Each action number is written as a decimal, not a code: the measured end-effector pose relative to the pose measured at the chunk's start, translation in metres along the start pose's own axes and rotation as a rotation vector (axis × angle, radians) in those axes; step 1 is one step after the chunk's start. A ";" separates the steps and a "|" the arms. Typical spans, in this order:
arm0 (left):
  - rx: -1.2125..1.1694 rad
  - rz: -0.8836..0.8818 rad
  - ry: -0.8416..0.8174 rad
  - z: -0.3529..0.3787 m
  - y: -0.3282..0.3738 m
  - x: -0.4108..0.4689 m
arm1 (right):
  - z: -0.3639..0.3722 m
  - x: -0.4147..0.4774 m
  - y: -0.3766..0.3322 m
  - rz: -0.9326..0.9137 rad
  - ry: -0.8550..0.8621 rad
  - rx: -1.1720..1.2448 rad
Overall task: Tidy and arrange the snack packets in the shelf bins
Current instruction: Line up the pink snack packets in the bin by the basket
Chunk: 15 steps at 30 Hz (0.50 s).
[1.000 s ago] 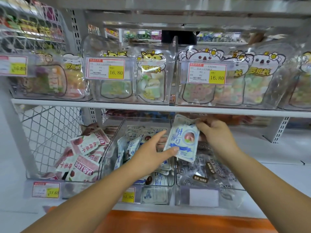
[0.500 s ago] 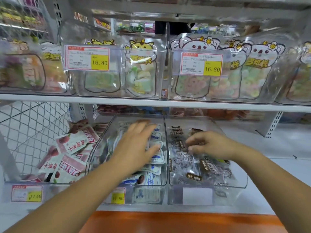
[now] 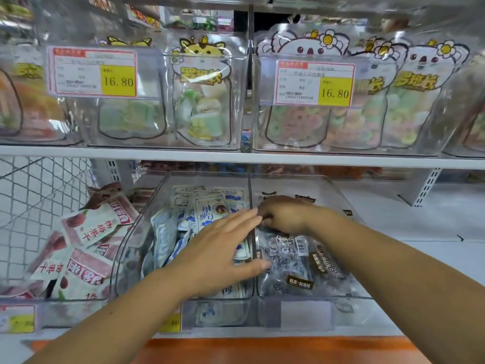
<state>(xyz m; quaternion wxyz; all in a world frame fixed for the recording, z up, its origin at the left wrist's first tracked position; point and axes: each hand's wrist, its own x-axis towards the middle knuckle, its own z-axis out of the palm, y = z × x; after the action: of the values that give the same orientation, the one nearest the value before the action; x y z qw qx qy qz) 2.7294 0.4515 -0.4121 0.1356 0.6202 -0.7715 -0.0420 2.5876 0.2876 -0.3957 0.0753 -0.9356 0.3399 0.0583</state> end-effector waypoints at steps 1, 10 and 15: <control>-0.005 -0.005 0.003 0.000 -0.001 0.000 | 0.001 0.004 -0.001 -0.001 -0.021 -0.027; -0.056 -0.034 0.023 0.001 -0.008 0.000 | 0.009 0.018 0.009 0.076 -0.172 -0.224; -0.055 -0.035 0.028 0.001 -0.008 0.001 | 0.014 0.032 0.000 0.083 -0.214 -0.407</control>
<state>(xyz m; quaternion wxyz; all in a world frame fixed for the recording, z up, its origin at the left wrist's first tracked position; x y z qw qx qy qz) 2.7365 0.4489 -0.4146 0.1627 0.6302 -0.7570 -0.0566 2.6114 0.2701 -0.4147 -0.0817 -0.9053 0.3492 0.2278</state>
